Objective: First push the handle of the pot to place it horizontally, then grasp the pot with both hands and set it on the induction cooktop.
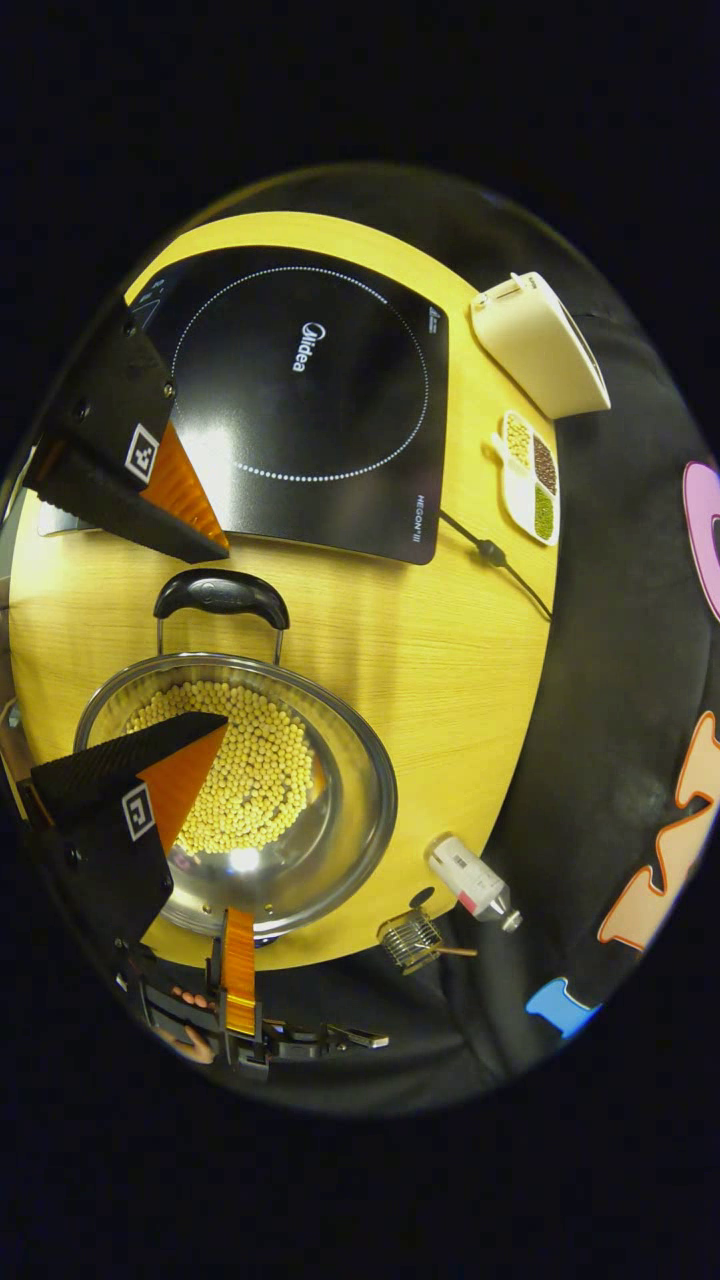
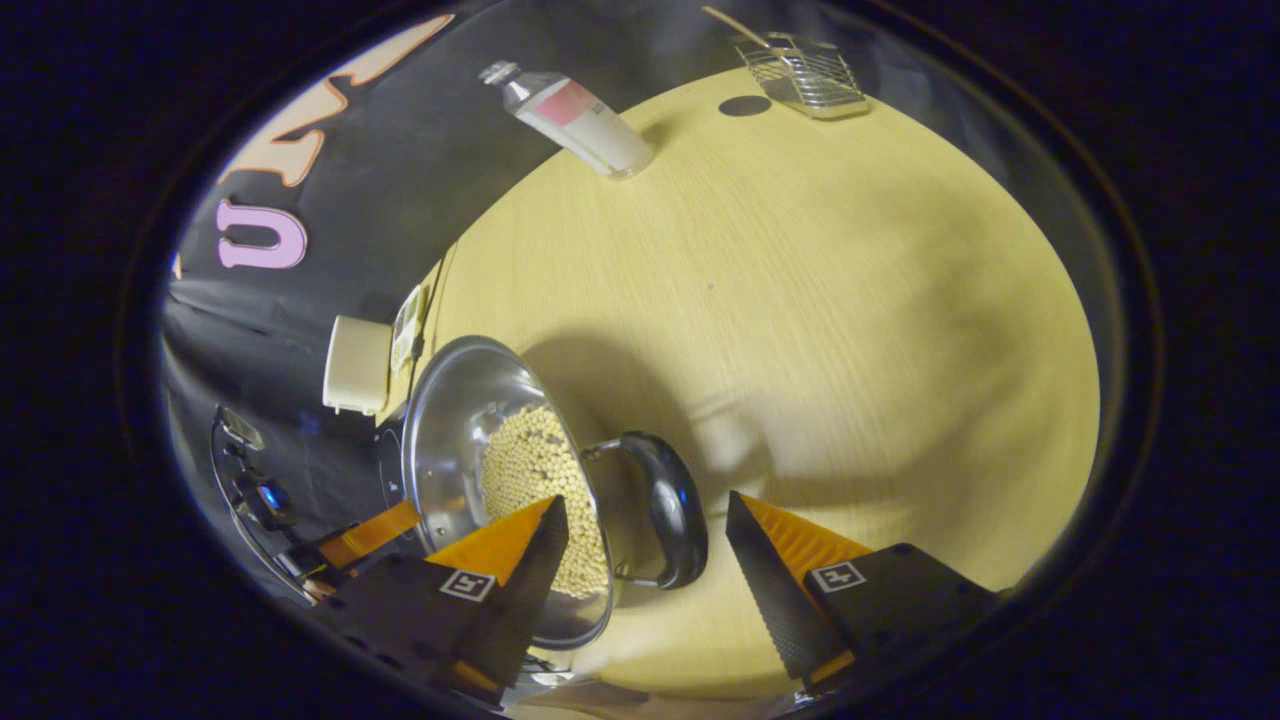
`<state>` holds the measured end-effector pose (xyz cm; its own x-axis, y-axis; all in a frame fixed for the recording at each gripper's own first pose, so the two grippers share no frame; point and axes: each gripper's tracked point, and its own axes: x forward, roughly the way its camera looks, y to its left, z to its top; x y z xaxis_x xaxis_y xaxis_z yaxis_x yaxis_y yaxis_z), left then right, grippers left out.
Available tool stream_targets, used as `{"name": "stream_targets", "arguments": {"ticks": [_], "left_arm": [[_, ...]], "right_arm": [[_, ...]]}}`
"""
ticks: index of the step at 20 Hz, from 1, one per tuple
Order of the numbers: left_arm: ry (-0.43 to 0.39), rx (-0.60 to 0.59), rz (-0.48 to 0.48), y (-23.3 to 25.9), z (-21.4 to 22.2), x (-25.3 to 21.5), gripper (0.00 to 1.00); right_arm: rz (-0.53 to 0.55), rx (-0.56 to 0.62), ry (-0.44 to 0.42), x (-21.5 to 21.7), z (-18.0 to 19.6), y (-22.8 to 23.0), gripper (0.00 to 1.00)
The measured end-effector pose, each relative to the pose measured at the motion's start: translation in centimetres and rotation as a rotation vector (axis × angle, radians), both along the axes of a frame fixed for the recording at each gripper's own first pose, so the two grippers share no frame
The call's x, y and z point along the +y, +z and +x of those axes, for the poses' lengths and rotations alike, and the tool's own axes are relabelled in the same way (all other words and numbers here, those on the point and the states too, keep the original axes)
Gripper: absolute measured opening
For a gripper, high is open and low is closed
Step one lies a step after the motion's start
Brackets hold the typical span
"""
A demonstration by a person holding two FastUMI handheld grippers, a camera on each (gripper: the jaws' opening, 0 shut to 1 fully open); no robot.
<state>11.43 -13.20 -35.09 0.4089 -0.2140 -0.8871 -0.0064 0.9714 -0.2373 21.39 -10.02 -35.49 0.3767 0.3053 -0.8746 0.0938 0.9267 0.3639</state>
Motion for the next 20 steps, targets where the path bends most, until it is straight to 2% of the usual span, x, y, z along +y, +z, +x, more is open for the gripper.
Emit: {"name": "stream_targets", "arguments": {"ticks": [1, 2, 4, 5, 6, 7, 8, 9, 11, 12, 13, 14, 18, 20], "left_arm": [[0.0, 0.015, -0.005, -0.4, 0.0, -0.2, 0.93], [-0.001, 0.027, -0.011, -0.8, 0.0, -0.3, 0.93], [-0.005, 0.047, -0.014, -1.4, 0.1, -0.6, 0.93], [-0.011, 0.053, -0.012, -1.6, 0.2, -0.6, 0.99], [-0.02, 0.06, -0.008, -1.9, 0.2, -0.6, 0.93], [-0.029, 0.065, -0.001, -2.1, 0.1, -0.5, 0.99], [-0.031, 0.069, 0.007, -2.4, 0.0, -0.4, 0.92], [-0.029, 0.086, 0.011, -2.8, -0.3, -0.2, 0.88], [-0.025, 0.097, 0.024, -3.2, -0.3, 0.1, 0.79], [-0.024, 0.096, 0.034, -3.3, -0.2, 0.5, 0.82], [-0.02, 0.097, 0.037, -3.5, -0.3, 0.7, 0.67], [-0.02, 0.099, 0.032, -3.5, -0.3, 0.6, 0.63], [-0.013, 0.081, 0.02, -3.5, 0.0, 0.6, 0.62], [-0.009, 0.071, 0.015, -3.5, 0.1, 0.5, 0.57]], "right_arm": [[0.0, -0.003, -0.006, -0.2, 0.3, -0.1, 0.98], [-0.001, -0.003, -0.012, -0.1, 0.4, -0.5, 0.81], [0.009, -0.004, -0.009, 0.4, 0.7, -1.0, 0.79], [0.016, -0.006, -0.006, 0.7, 1.0, -1.1, 0.79], [0.015, -0.009, -0.003, 0.9, 1.1, -1.2, 0.79], [0.012, -0.013, -0.002, 0.9, 1.2, -1.3, 0.79], [0.001, -0.01, 0.008, 0.9, 1.0, -1.8, 0.61], [-0.014, -0.008, 0.018, 0.8, 0.8, -2.0, 0.55], [-0.026, -0.031, 0.017, 0.7, 0.6, -1.8, 0.55], [-0.036, -0.039, 0.025, 0.6, 0.9, -1.8, 0.57], [-0.044, -0.047, 0.031, 0.6, 0.8, -1.8, 0.51], [-0.044, -0.047, 0.034, 0.6, 0.7, -1.9, 0.51], [-0.038, -0.043, 0.021, 0.6, 0.6, -1.9, 0.52], [-0.033, -0.036, 0.026, 0.6, 0.2, -1.8, 0.53]]}}
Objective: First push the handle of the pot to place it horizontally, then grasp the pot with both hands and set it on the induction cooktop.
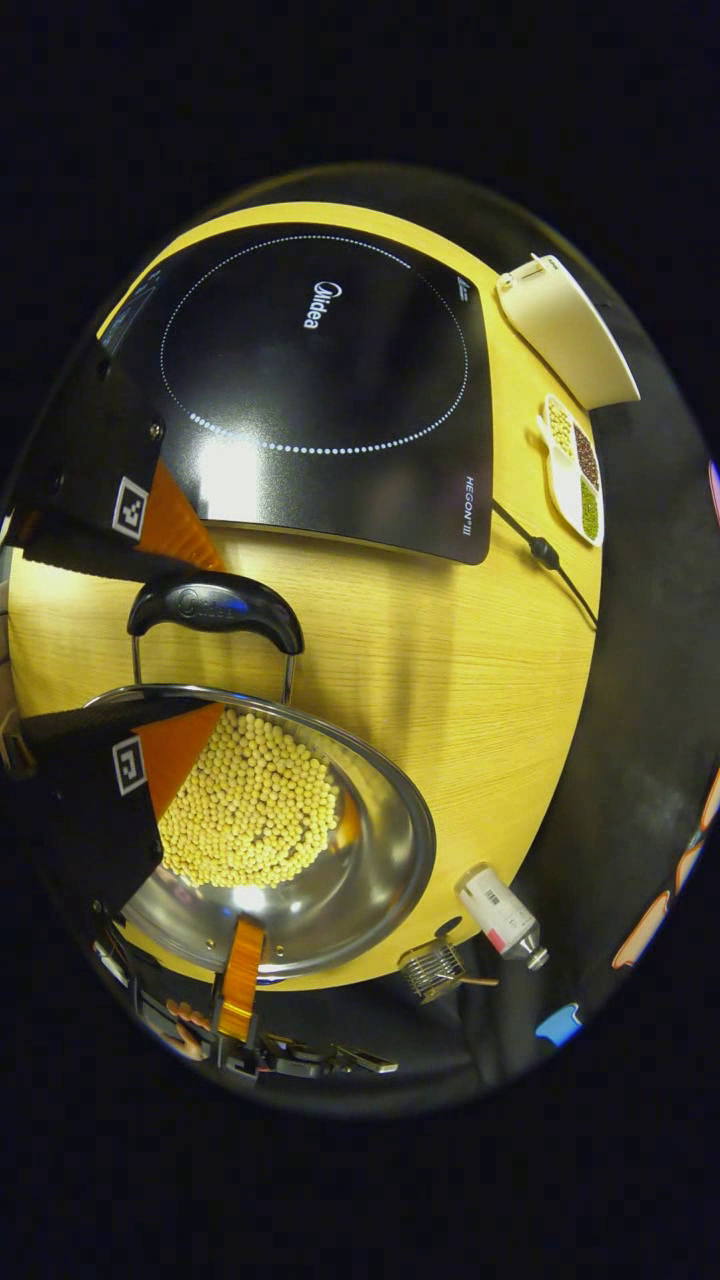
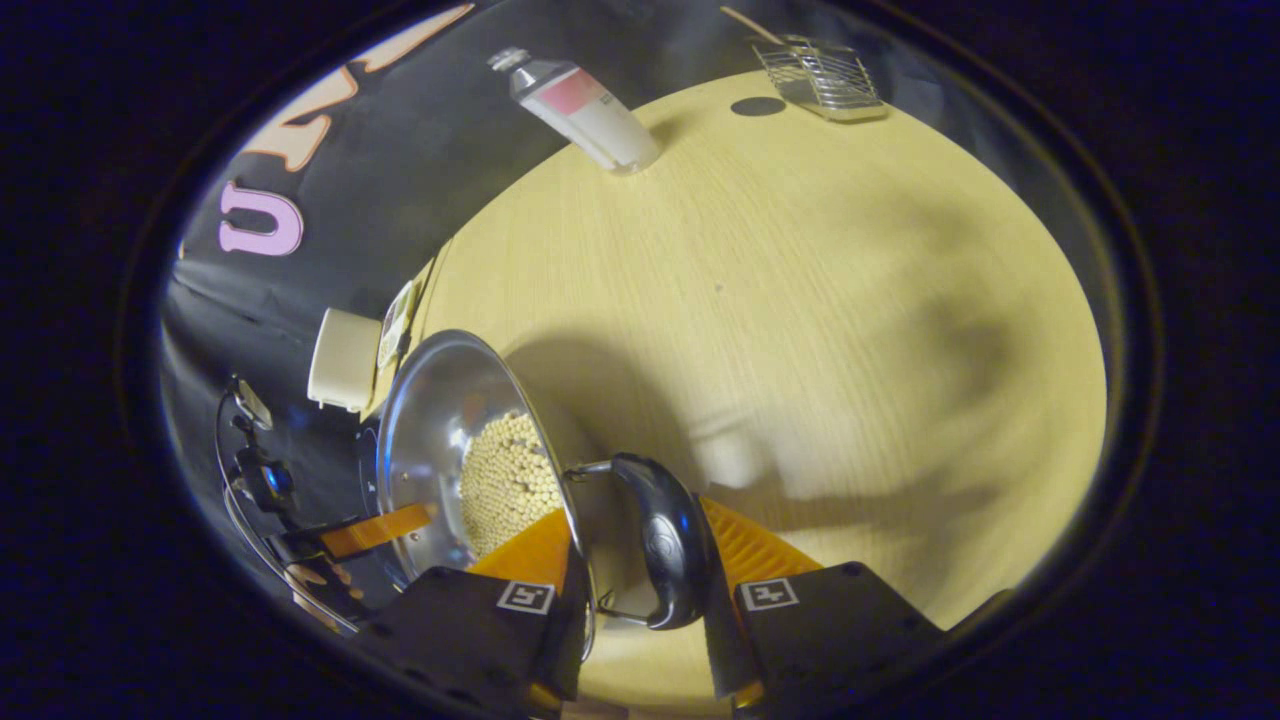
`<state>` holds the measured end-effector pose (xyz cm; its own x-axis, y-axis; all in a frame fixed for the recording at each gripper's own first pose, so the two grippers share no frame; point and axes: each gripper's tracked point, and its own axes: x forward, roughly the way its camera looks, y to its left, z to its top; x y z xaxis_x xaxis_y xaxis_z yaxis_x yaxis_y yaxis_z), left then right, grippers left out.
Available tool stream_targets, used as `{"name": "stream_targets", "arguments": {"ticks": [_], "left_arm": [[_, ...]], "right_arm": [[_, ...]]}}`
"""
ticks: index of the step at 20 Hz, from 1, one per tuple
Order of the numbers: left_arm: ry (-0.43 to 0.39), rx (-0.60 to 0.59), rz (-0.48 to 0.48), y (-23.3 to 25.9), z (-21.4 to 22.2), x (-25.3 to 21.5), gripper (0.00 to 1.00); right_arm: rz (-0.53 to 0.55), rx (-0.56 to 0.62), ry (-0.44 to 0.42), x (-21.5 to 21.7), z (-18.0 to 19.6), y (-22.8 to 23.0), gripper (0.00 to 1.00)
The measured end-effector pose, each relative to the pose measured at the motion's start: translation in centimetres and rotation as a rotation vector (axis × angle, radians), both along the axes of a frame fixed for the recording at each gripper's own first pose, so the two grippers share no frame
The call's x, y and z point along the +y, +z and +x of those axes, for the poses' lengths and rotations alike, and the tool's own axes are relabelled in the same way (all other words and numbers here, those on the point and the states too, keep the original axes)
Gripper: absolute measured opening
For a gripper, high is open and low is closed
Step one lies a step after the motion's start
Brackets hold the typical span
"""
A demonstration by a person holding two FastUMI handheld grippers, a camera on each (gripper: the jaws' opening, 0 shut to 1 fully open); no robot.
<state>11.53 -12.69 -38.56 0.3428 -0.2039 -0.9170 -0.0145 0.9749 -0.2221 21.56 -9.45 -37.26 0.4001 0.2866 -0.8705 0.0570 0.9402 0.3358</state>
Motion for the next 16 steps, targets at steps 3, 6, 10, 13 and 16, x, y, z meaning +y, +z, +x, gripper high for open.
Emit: {"name": "stream_targets", "arguments": {"ticks": [3, 6, 10, 13, 16], "left_arm": [[-0.017, -0.021, -0.016, 0.4, -0.2, -0.7, 0.55], [-0.042, -0.059, -0.015, 1.8, -0.5, -1.1, 0.55], [-0.076, -0.089, -0.013, 3.8, -1.3, -1.3, 0.57], [-0.095, -0.079, -0.026, 4.8, -2.4, -0.9, 0.55], [-0.126, -0.079, -0.03, 6.0, -3.3, 0.0, 0.56]], "right_arm": [[-0.009, -0.017, 0.003, -0.5, -0.6, 0.7, 0.52], [-0.004, -0.045, -0.009, -0.8, -1.5, 2.0, 0.52], [-0.004, -0.082, -0.014, -0.9, -3.0, 4.1, 0.46], [-0.009, -0.099, -0.017, -0.7, -4.6, 5.2, 0.47], [-0.015, -0.099, -0.026, 0.3, -6.9, 6.3, 0.47]]}}
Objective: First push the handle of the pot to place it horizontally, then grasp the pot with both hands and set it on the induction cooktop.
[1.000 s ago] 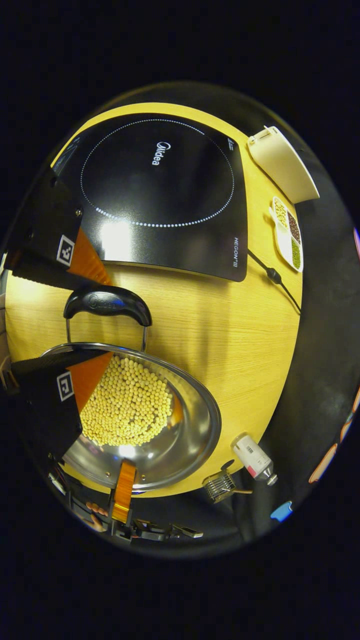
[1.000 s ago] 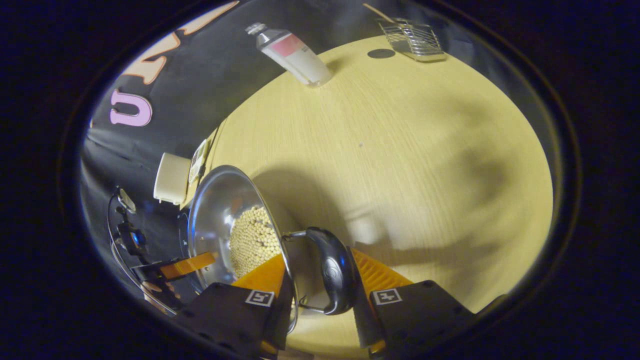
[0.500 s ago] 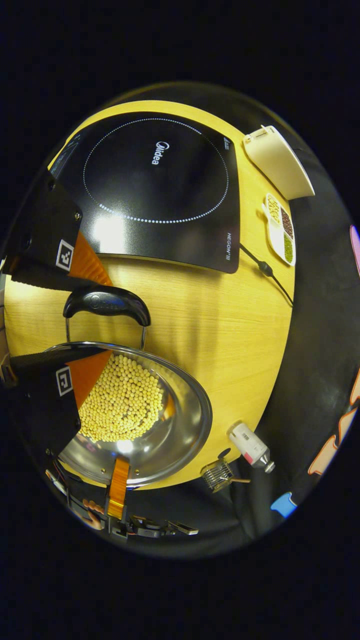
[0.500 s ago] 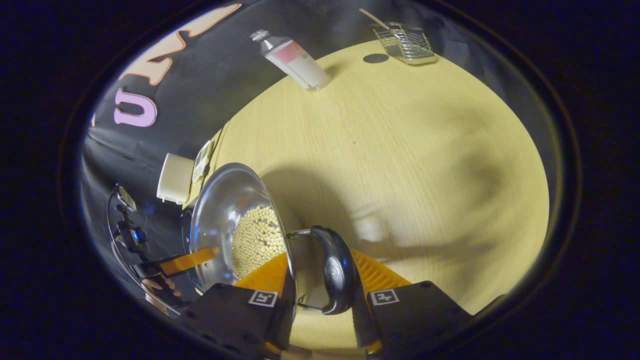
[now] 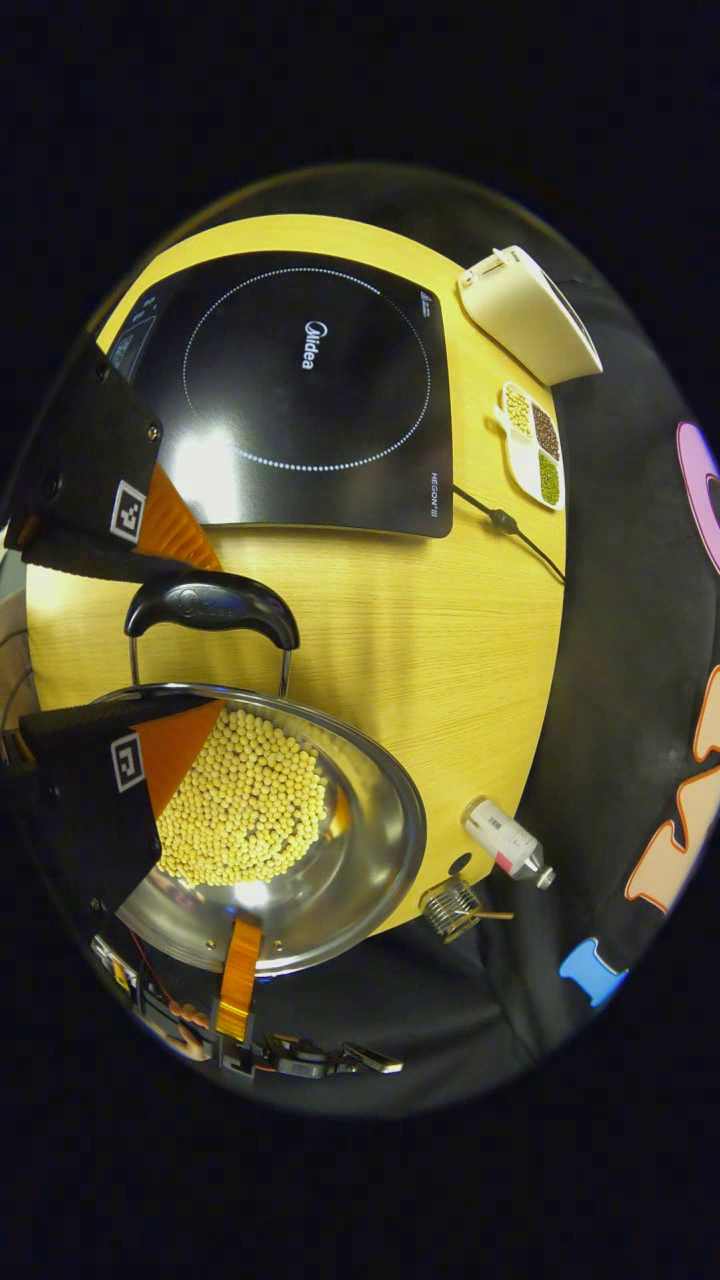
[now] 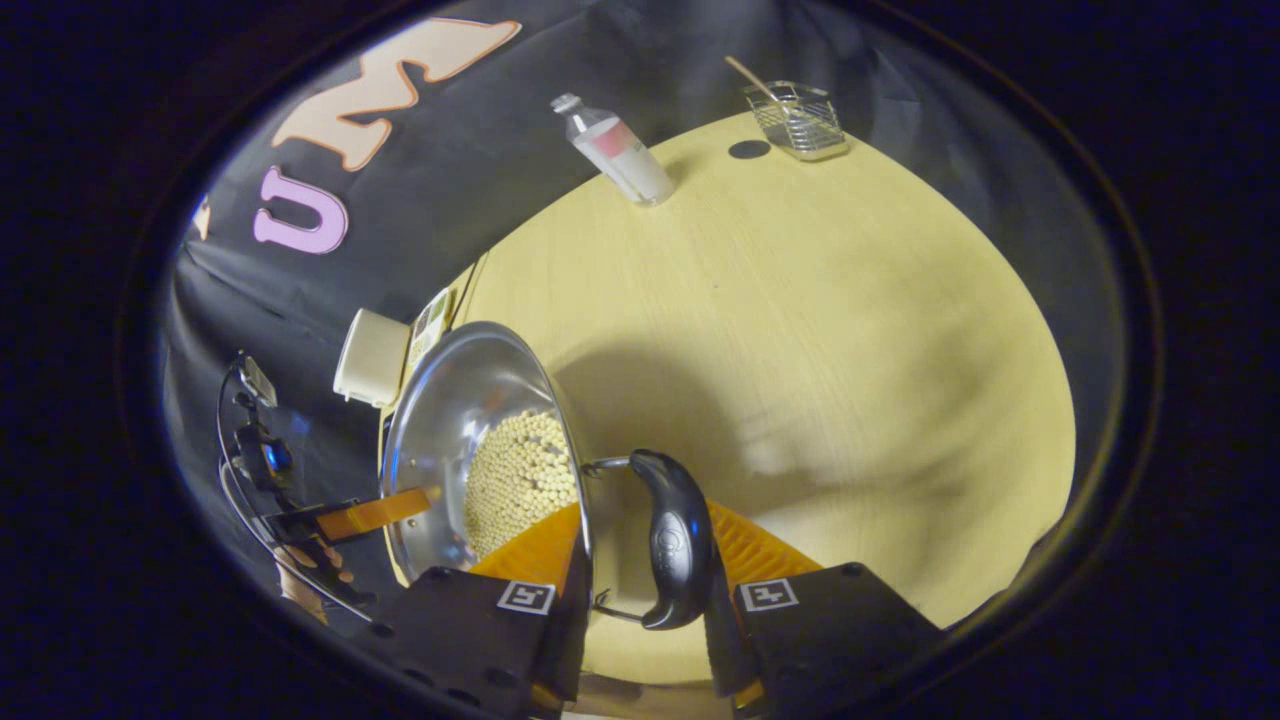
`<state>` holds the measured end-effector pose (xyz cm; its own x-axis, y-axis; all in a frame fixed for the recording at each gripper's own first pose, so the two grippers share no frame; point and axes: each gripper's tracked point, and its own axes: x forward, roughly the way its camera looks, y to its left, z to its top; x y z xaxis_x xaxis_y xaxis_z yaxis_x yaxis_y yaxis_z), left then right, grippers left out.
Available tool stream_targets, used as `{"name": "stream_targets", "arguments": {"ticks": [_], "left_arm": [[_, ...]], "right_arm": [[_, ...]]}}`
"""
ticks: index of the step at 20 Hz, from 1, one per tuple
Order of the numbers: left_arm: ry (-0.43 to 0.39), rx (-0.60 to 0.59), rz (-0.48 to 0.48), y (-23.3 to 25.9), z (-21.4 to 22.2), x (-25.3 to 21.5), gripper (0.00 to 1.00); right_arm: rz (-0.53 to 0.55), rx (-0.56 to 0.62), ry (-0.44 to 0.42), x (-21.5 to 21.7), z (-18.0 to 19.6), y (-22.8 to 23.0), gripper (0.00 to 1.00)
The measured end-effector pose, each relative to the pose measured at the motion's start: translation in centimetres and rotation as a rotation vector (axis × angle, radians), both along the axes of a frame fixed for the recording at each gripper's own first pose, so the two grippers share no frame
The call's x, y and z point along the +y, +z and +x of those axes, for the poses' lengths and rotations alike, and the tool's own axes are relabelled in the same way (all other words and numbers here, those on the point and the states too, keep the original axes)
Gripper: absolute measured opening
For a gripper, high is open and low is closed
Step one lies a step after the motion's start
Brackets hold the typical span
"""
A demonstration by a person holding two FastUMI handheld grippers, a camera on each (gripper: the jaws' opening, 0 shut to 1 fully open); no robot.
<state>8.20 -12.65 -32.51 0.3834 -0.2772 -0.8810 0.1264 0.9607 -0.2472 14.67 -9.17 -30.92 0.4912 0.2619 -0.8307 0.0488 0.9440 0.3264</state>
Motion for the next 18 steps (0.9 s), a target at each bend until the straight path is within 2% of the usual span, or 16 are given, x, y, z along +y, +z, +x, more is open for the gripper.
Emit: {"name": "stream_targets", "arguments": {"ticks": [6, 7, 11, 18], "left_arm": [[-0.052, -0.037, -0.01, 2.3, -0.4, 4.0, 0.55], [-0.056, -0.038, -0.015, 2.6, -0.5, 5.0, 0.55], [-0.059, -0.057, -0.017, 3.1, 0.0, 9.6, 0.55], [-0.029, -0.078, 0.009, 2.4, 1.4, 18.1, 0.54]], "right_arm": [[0.005, 0.002, -0.048, 4.0, -3.3, 1.5, 0.46], [0.004, -0.004, -0.046, 5.0, -3.7, 1.7, 0.52], [0.008, -0.007, -0.045, 9.6, -5.0, 1.4, 0.52], [0.008, 0.035, -0.012, 18.7, -4.5, -0.8, 0.52]]}}
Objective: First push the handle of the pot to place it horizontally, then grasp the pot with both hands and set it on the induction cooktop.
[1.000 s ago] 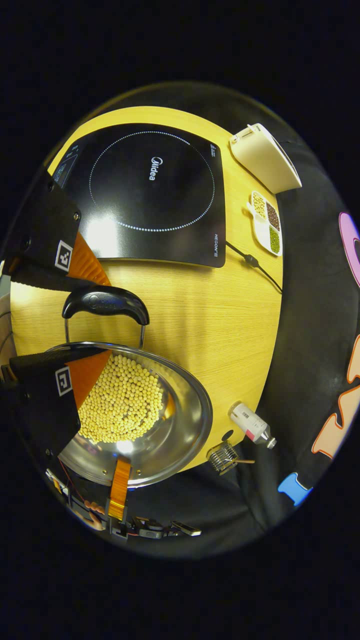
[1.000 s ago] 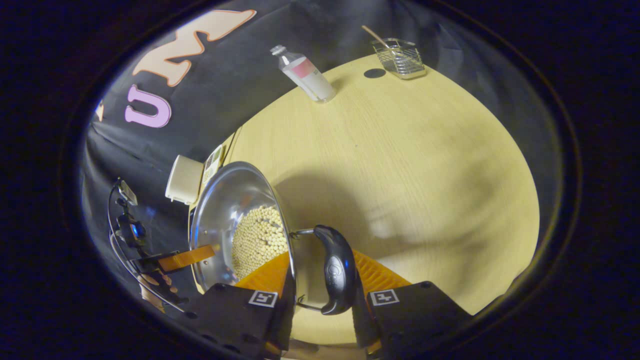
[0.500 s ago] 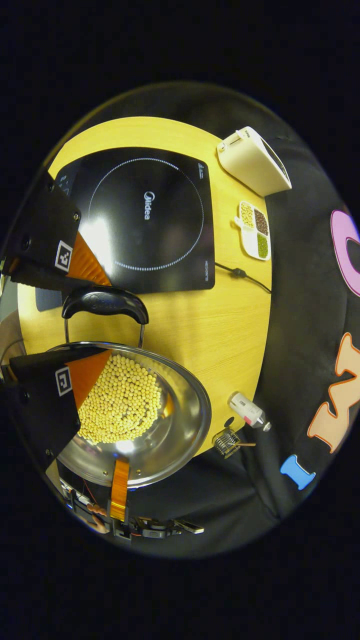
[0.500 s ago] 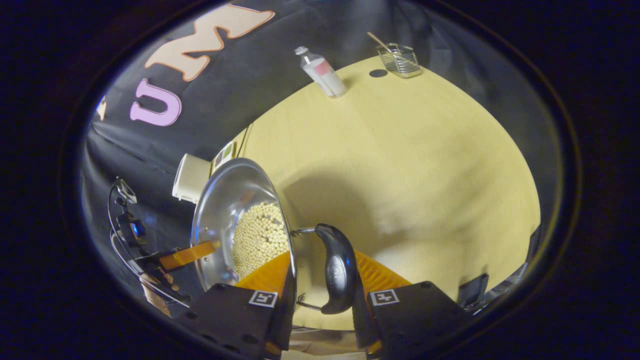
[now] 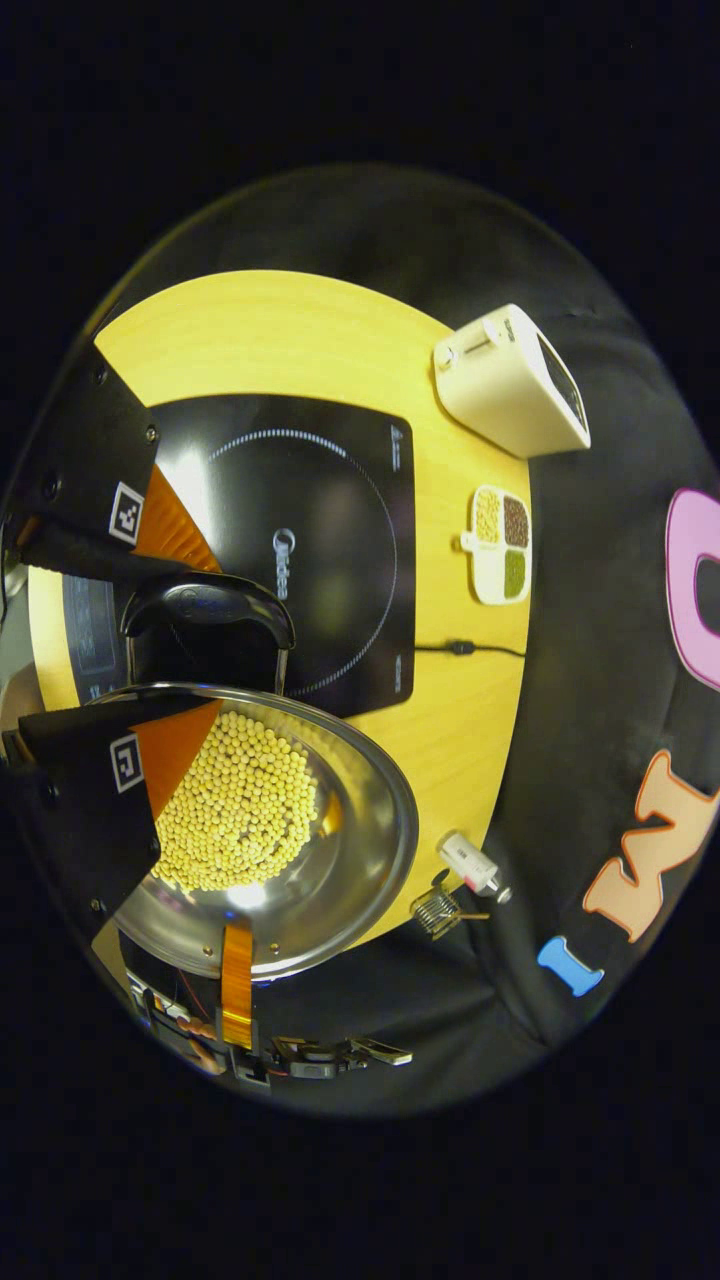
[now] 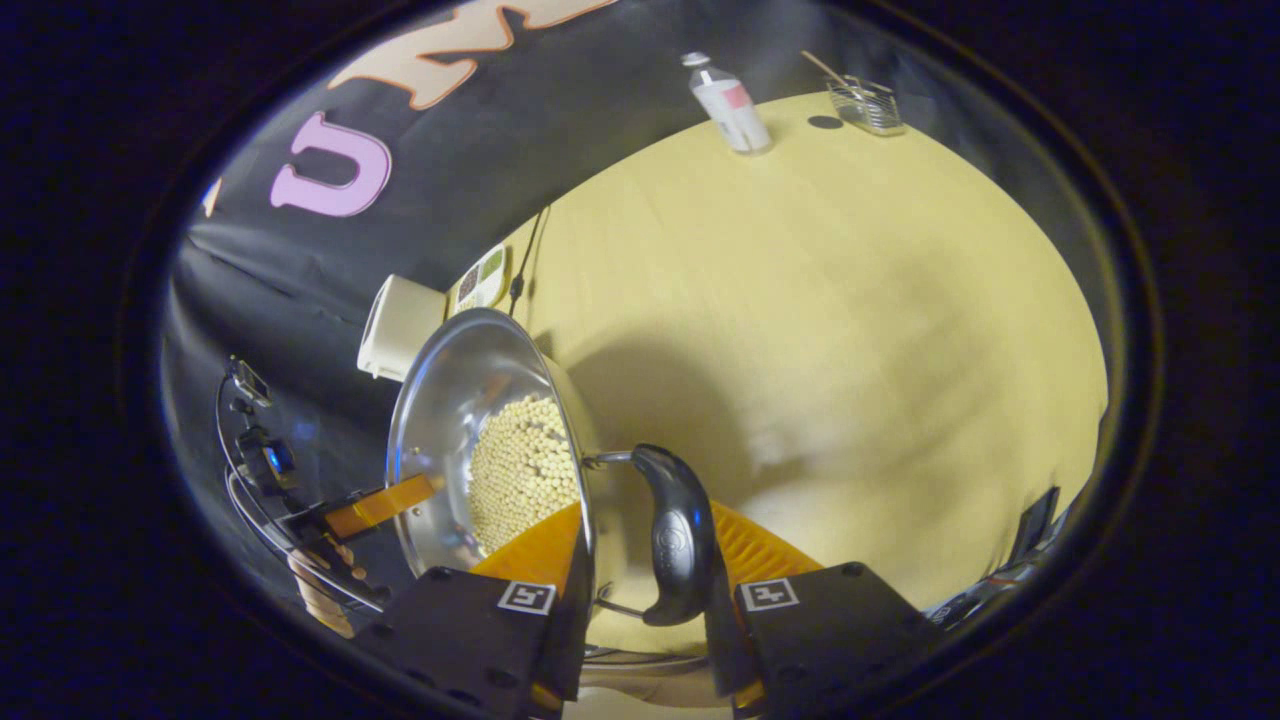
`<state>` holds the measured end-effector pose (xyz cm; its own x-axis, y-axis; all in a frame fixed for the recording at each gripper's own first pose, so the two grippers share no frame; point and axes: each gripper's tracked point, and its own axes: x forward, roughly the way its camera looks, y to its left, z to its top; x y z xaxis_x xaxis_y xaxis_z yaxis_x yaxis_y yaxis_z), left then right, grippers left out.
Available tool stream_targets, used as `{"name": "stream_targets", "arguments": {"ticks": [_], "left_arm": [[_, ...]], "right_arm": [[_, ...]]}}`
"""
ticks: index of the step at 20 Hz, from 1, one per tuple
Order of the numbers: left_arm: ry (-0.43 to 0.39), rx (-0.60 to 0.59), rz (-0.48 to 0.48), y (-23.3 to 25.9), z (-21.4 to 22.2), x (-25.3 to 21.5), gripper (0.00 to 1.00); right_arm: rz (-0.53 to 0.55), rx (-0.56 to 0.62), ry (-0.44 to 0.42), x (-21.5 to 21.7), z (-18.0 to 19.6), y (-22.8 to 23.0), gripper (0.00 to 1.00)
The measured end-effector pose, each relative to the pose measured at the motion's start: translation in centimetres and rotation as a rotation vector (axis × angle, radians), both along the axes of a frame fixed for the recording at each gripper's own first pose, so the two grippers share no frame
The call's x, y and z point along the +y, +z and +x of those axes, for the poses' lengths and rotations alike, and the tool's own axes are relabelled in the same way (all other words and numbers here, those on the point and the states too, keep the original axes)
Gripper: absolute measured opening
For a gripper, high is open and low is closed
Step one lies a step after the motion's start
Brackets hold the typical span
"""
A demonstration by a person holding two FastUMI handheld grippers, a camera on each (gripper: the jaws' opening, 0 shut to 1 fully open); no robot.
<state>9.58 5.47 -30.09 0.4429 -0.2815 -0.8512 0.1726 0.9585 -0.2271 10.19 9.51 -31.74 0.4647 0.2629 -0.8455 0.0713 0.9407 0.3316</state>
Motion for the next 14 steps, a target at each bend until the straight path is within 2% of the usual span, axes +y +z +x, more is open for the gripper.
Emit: {"name": "stream_targets", "arguments": {"ticks": [6, 11, 12, 14], "left_arm": [[0.059, -0.016, 0.037, -1.4, 1.1, 6.9, 0.54], [0.096, -0.037, 0.088, -2.2, 2.1, 11.0, 0.55], [0.102, -0.044, 0.096, -2.4, 2.3, 11.6, 0.54], [0.111, -0.067, 0.103, -2.4, 2.9, 12.3, 0.54]], "right_arm": [[0.015, 0.008, 0.048, 7.1, 1.7, -2.8, 0.52], [0.049, 0.022, 0.072, 11.0, 2.5, -5.5, 0.52], [0.057, 0.015, 0.075, 11.7, 2.9, -5.8, 0.46], [0.064, -0.006, 0.079, 12.7, 3.7, -5.9, 0.46]]}}
